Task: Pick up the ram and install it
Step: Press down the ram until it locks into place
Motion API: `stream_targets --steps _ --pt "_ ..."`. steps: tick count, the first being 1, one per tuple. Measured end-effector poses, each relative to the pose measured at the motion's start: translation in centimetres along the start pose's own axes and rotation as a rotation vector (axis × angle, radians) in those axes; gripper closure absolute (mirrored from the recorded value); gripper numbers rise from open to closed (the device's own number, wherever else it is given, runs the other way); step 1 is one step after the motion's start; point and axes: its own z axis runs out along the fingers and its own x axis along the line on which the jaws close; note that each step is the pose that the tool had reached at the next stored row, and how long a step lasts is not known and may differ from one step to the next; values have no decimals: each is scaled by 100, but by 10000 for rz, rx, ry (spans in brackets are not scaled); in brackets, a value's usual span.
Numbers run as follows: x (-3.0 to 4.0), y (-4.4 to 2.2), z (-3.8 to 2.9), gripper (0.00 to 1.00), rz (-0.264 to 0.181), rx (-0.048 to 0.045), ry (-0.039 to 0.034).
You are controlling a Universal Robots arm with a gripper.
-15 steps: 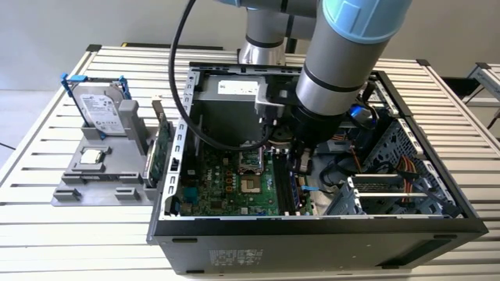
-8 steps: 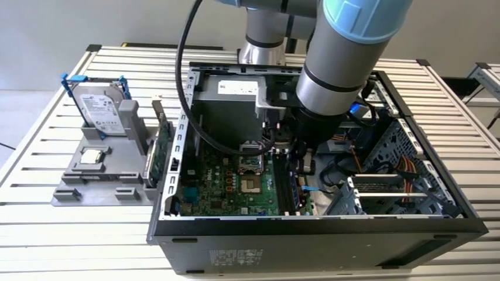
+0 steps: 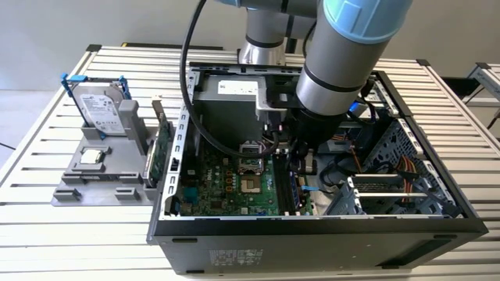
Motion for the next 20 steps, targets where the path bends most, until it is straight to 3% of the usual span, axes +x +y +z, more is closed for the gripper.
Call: stream_targets --steps 11,20 --pt "-12 -112 3 100 -227 -11 5" --pt "-31 -117 51 100 -246 -12 9"
